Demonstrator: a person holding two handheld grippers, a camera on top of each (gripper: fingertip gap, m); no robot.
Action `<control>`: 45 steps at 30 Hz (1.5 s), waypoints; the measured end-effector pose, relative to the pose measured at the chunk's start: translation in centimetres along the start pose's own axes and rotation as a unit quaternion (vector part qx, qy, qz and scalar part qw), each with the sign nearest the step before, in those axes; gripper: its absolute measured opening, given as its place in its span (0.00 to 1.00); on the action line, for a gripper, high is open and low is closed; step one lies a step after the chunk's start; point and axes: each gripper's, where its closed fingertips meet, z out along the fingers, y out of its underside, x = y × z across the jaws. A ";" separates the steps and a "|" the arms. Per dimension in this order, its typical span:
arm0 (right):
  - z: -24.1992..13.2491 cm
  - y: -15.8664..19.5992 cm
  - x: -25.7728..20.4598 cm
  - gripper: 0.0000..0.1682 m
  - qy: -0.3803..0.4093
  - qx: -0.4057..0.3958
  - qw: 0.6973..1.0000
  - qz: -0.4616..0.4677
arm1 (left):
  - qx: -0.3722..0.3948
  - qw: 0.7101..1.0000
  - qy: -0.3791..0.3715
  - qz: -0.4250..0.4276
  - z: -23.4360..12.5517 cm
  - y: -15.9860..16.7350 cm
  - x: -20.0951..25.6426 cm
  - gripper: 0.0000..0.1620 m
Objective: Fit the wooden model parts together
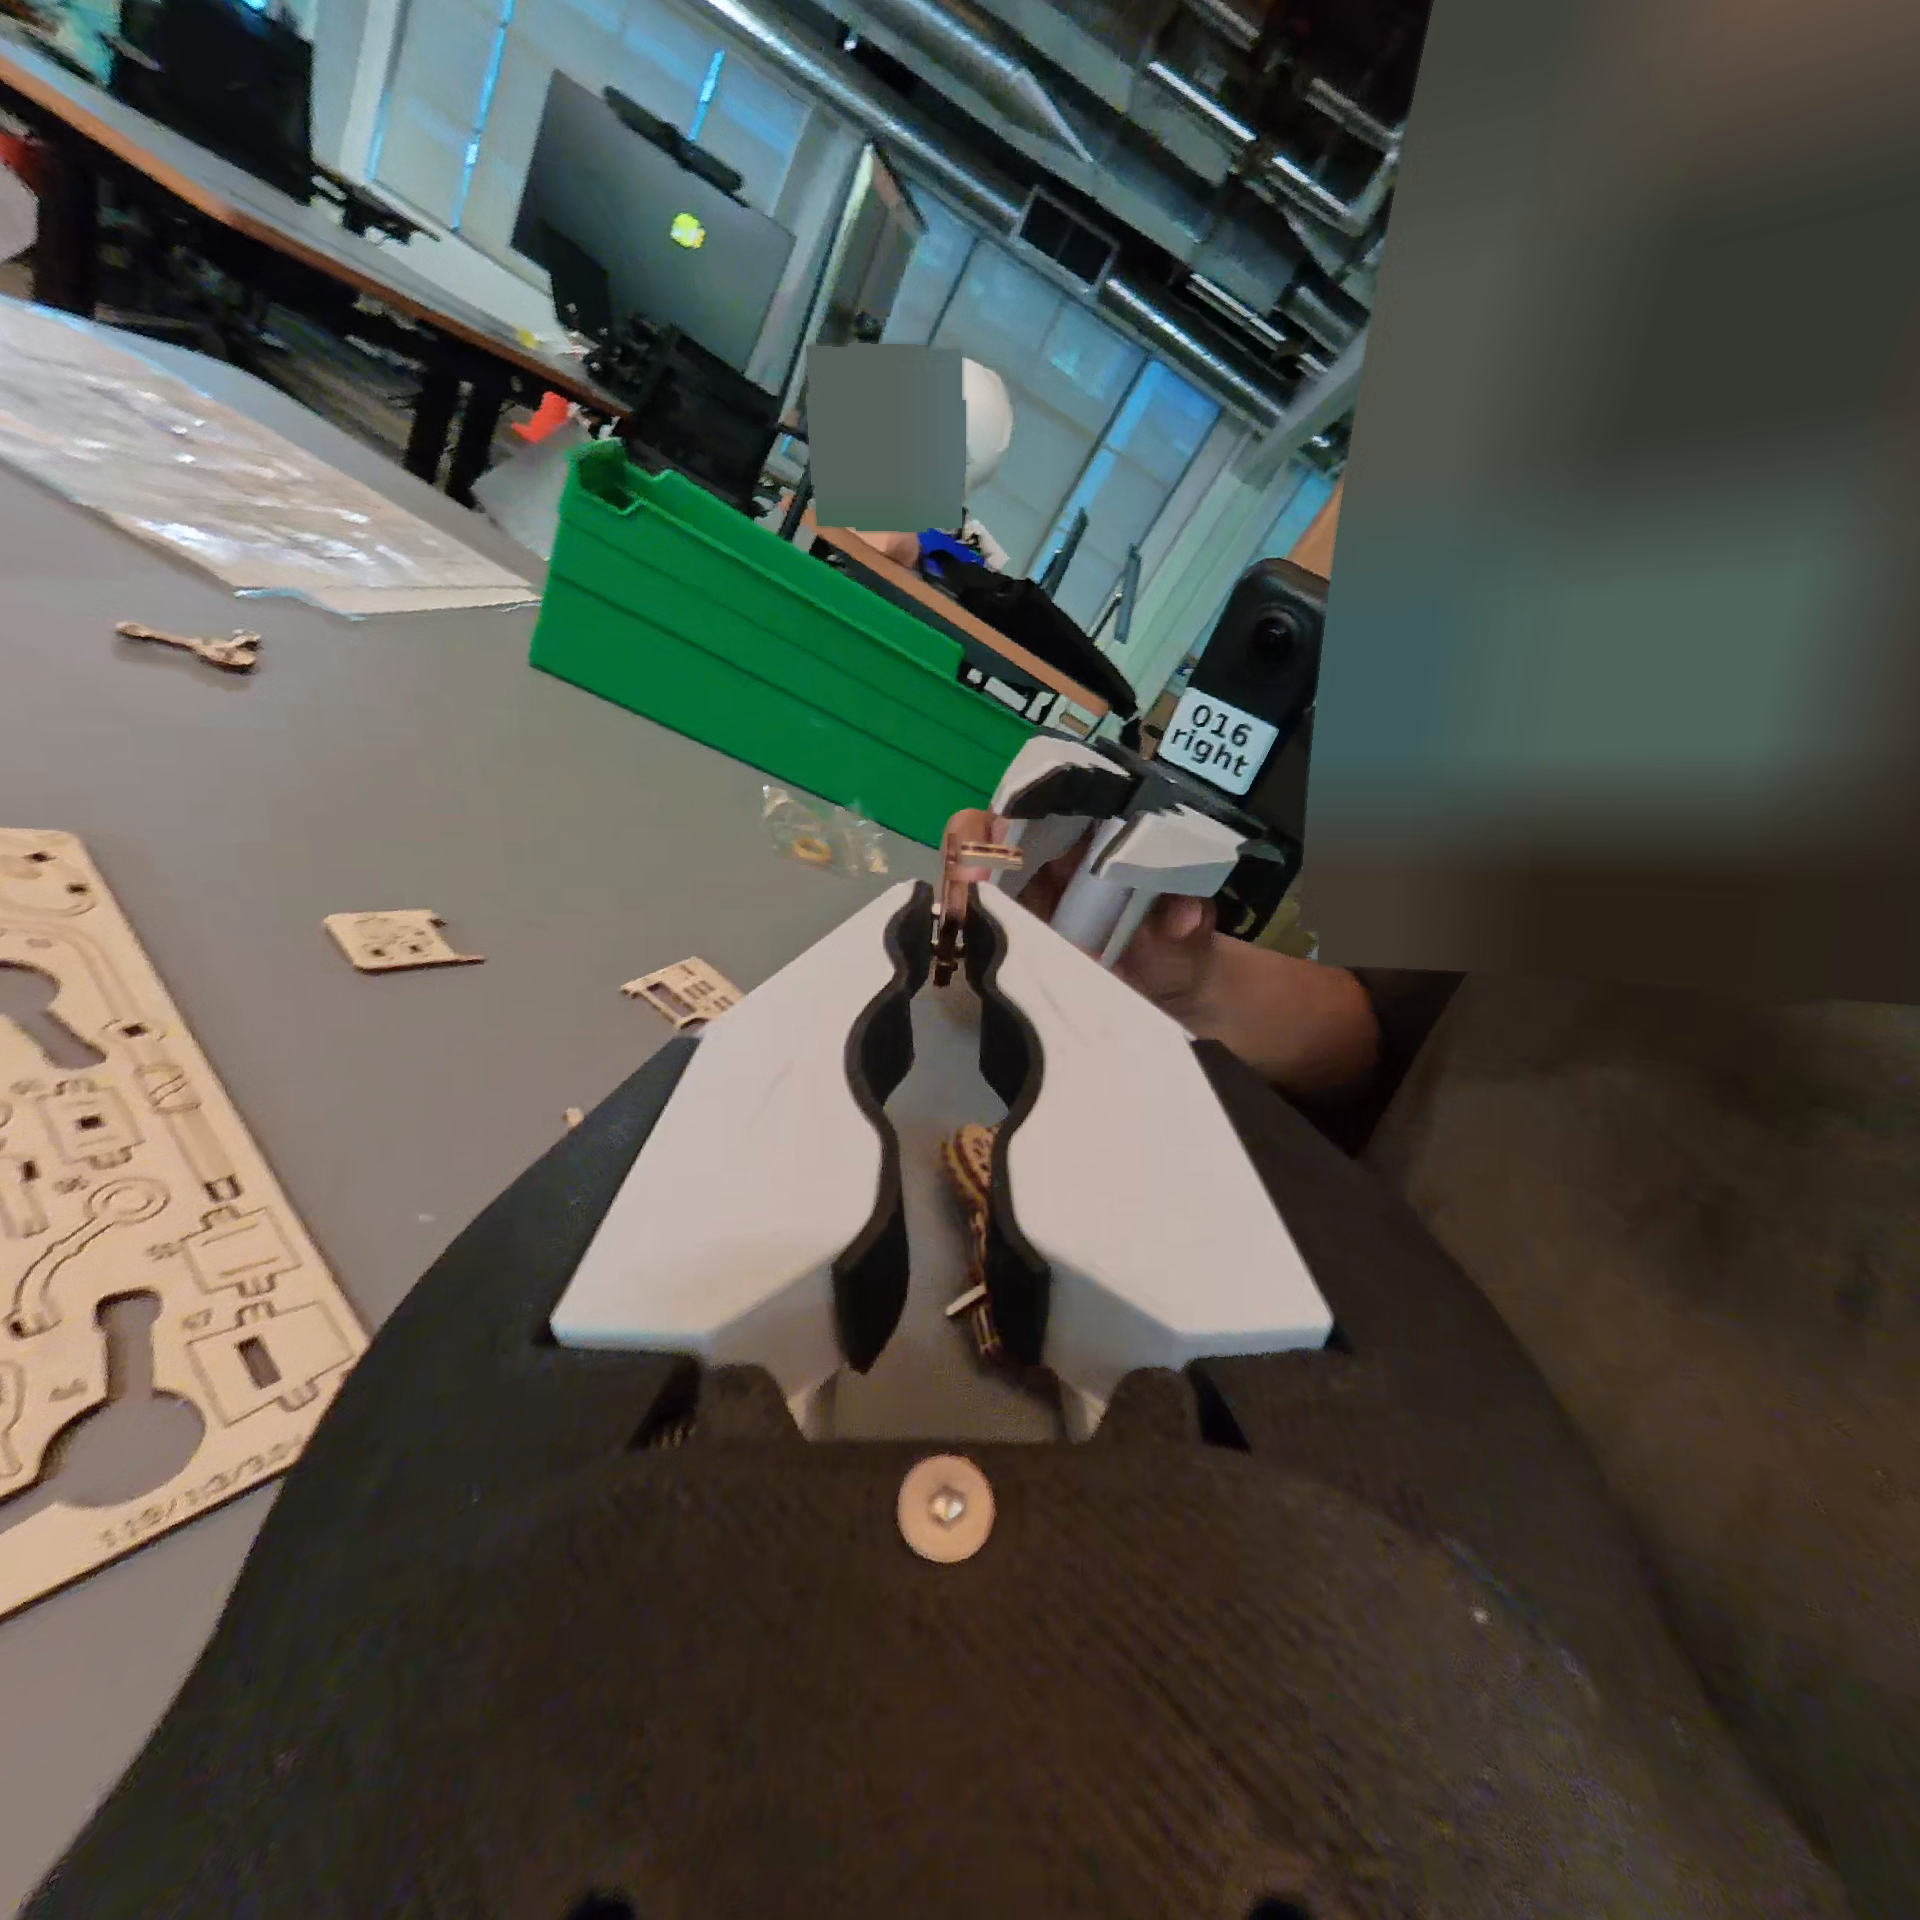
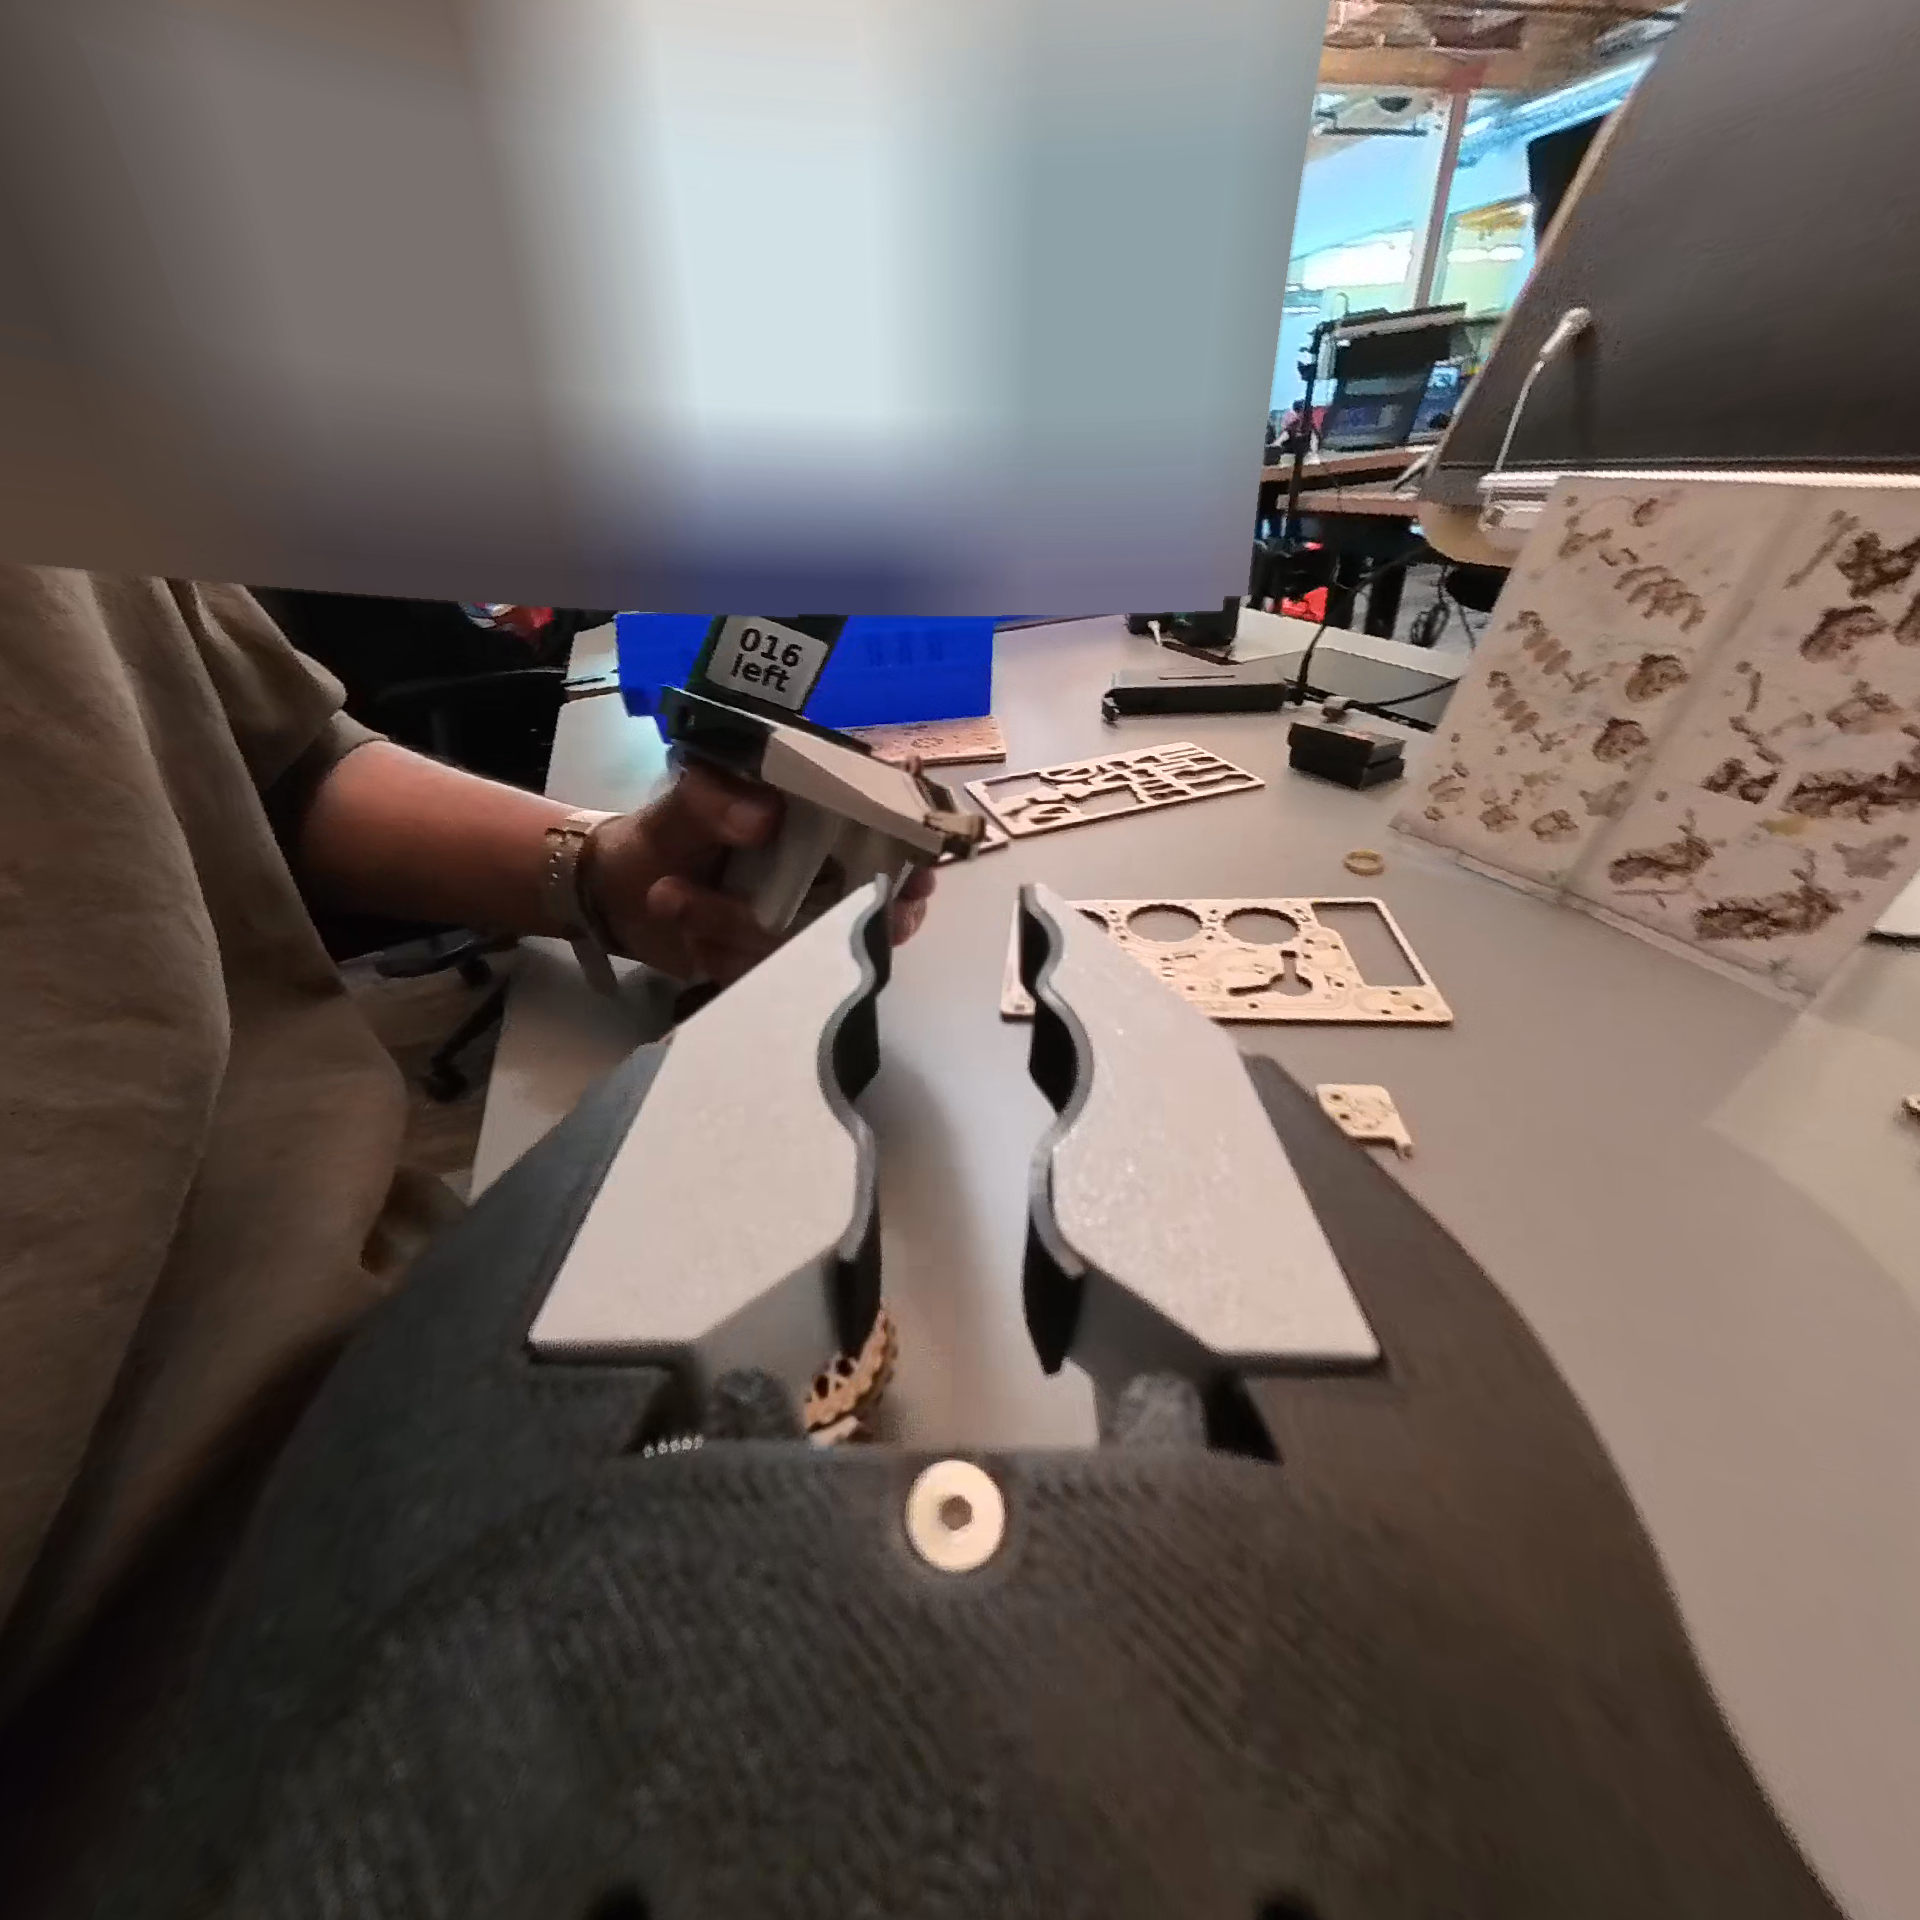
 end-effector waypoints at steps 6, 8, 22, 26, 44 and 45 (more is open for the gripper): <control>-0.1 0.9 1.3 0.14 0.022 -0.020 1.000 0.009 | -0.016 0.999 -0.042 -0.023 -0.1 0.6 -2.0 0.01; -0.1 1.2 1.6 0.14 0.026 -0.027 0.999 0.012 | -0.020 0.998 -0.050 -0.032 -0.2 0.8 -2.5 0.01; 0.2 2.8 2.8 0.15 -0.008 -0.063 0.991 0.116 | 0.018 0.984 -0.033 -0.175 -1.0 0.0 -4.8 0.01; 0.3 3.0 3.2 0.15 -0.012 -0.067 0.988 0.139 | 0.027 0.978 -0.031 -0.205 -1.2 -0.2 -5.4 0.01; 0.6 3.7 3.4 0.15 -0.021 -0.087 0.982 0.167 | 0.049 0.965 -0.026 -0.256 -1.6 -0.7 -6.3 0.01; 0.6 3.7 3.4 0.15 -0.021 -0.087 0.982 0.167 | 0.049 0.965 -0.026 -0.256 -1.6 -0.7 -6.4 0.01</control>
